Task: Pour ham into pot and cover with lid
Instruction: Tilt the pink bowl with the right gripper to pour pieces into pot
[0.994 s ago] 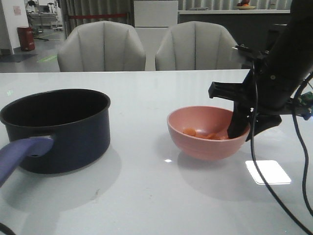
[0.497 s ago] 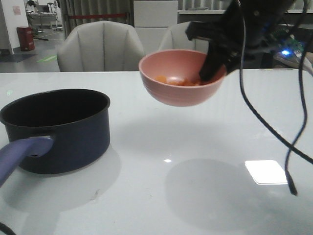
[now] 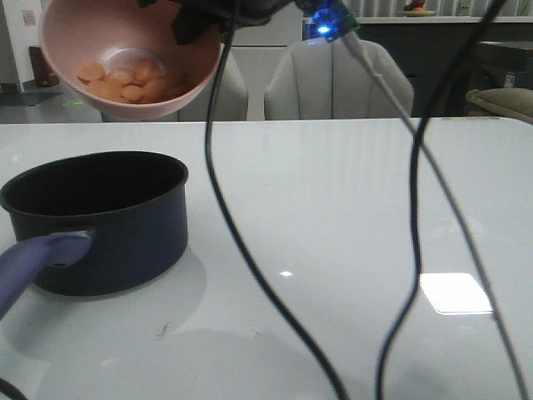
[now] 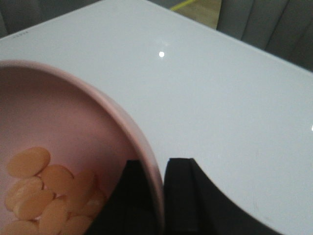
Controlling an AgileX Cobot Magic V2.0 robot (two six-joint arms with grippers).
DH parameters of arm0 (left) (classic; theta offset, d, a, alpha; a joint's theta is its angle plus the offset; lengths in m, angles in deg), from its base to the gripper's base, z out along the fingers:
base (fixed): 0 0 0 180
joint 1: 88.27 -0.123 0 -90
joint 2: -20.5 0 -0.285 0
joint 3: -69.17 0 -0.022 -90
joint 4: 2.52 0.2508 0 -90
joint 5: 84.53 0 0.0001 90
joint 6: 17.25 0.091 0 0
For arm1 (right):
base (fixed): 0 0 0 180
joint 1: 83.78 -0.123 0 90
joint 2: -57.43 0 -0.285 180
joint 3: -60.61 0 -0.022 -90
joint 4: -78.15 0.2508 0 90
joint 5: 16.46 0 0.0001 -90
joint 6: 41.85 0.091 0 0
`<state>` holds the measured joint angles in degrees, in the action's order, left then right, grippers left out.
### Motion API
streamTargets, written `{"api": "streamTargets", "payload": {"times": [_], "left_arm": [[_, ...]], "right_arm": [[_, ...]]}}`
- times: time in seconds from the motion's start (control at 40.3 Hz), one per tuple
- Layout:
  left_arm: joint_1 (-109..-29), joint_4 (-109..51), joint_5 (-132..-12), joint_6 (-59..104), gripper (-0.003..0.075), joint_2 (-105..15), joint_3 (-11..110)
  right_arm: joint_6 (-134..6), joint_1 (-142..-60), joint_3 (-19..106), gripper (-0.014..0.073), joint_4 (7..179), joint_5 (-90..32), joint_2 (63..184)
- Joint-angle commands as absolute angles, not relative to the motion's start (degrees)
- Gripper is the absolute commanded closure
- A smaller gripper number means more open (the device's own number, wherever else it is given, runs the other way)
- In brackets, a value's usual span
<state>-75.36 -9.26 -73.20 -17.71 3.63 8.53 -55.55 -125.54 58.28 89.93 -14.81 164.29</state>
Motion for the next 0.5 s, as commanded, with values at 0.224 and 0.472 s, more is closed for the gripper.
{"api": "streamTargets", "payload": {"times": [0.224, 0.472], "left_arm": [[-74.96, -9.8, -78.1, -18.0, 0.0134, 2.91, 10.05], [-74.96, -9.8, -78.1, -18.0, 0.0134, 2.91, 10.05]], "right_arm": [[-79.51, -130.82, 58.67, 0.0456, 90.52, 8.7, 165.91], [-104.18, -133.16, 58.67, 0.0456, 98.65, 24.92, 172.52]]}}
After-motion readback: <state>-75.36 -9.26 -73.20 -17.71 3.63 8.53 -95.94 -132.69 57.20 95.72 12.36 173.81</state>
